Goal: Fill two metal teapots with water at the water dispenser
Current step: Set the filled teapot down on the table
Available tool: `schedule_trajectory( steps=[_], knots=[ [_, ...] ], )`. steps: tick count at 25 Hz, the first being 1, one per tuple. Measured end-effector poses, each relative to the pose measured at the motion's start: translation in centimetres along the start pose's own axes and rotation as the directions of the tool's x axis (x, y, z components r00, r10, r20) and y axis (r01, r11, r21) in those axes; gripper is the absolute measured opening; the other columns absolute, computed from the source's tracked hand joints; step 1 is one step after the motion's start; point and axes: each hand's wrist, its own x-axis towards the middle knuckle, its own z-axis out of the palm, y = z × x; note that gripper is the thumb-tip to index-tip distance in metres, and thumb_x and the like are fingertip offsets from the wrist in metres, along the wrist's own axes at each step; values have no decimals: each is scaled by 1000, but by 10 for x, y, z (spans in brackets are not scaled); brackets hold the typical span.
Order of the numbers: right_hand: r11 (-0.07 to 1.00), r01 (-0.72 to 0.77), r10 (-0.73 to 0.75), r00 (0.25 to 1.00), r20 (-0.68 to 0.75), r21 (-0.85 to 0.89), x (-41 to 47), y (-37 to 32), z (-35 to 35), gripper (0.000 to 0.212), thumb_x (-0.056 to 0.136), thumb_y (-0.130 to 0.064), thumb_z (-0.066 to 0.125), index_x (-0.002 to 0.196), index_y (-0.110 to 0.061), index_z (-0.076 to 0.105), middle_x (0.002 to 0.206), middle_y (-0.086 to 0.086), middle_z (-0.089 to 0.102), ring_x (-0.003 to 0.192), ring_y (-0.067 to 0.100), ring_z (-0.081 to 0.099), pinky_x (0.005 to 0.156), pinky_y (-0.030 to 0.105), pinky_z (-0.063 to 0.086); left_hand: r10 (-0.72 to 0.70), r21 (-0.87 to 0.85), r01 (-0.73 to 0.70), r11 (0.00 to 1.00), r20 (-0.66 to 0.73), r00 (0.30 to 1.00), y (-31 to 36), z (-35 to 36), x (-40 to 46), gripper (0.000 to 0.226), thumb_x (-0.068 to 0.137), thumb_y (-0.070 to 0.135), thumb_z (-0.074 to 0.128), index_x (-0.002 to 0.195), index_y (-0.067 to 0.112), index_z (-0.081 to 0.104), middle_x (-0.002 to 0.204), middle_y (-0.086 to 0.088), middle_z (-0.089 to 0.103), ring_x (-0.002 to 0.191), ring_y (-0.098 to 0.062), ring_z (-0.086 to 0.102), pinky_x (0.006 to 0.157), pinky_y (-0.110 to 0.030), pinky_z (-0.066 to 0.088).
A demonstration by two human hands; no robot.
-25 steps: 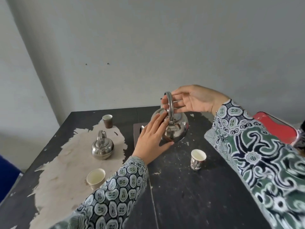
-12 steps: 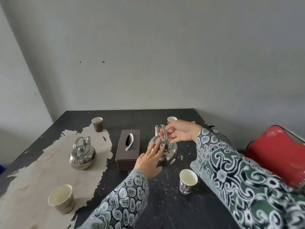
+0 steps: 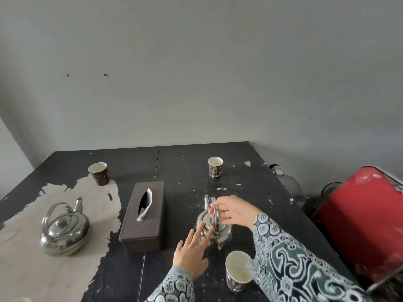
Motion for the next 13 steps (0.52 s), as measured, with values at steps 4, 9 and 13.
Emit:
schedule_trajectory(
  steps=[4, 9, 13],
  knots=[
    [999, 44, -44, 999, 8, -24, 9, 26, -11, 22, 86, -24, 54, 103, -11, 62, 106, 8, 72, 94, 18, 65, 79, 30, 50, 7, -38, -5, 999, 51, 999, 4, 19, 5, 79, 92, 21, 43, 142, 44, -14, 156, 9, -20, 147, -20, 0, 118, -47, 10],
    [820, 162, -172, 984, 33, -549, 4, 54, -17, 37, 91, -42, 40, 117, -22, 56, 124, -2, 57, 112, 14, 54, 98, 36, 39, 2, -40, 0, 999, 47, 999, 4, 22, 7, 83, 91, 15, 44, 141, 45, -15, 154, 9, -25, 146, -17, 4, 118, -46, 9],
    [615, 175, -174, 981, 84, -769, 11, 77, -29, 38, 94, -41, 37, 118, -21, 57, 153, -6, 24, 135, 17, 35, 108, 37, 28, 1, -34, 2, 999, 80, 997, 8, 12, 20, 84, 90, 13, 44, 140, 46, -15, 155, 9, -24, 145, -18, 15, 118, -48, 13]
  ],
)
